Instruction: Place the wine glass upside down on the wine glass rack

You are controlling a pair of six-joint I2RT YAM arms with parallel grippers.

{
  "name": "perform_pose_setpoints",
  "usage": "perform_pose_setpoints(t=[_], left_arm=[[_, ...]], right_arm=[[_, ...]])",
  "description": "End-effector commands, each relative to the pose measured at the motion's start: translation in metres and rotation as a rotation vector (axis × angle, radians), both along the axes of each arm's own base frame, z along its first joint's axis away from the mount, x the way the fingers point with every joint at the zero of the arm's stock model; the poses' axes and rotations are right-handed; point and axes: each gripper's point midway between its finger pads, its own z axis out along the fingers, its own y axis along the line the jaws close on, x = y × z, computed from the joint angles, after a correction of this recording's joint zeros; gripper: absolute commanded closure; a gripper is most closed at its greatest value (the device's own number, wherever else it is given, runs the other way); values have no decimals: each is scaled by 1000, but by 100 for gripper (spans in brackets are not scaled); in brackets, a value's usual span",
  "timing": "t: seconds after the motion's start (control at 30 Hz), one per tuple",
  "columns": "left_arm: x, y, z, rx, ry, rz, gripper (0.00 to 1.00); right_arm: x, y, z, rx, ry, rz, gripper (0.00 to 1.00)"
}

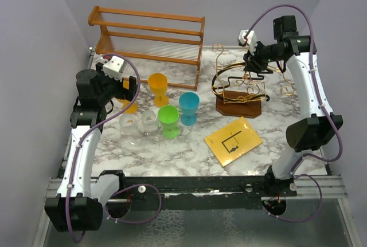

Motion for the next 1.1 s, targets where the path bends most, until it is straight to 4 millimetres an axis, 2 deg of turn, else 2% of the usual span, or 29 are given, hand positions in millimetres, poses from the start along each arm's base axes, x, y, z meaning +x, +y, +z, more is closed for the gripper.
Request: perform_pose_setpoints(t=[0.0,0.13,0.2,0.27,0.47,0.57,0.8,1.07], left_arm=[[3,-3,5,-13,-18,-22,1],[4,-5,4,-31,-8,-27,1],[4,-6,4,-43,-5,-25,1],[4,-5,5,-47,-2,-19,1],[10,12,9,-39,3,90,1],[11,19,9,-27,7,133,1],[18,35,7,-16,37,229,4],[22,78,-2,41,85,413,4]], right_arm=[[-9,-8,-32,-73,80,-21,61],[-3,-6,-23,-47,40,-42,55],[-2,-3,-18,-30,20,-49,44],[2,-2,-11,-12,-13,-59,38],[6,-4,10,27,-114,-124,28],[5,-4,25,64,-162,-167,26],[-1,-3,78,223,-283,-289,25],[-30,1,135,393,-392,-337,23]])
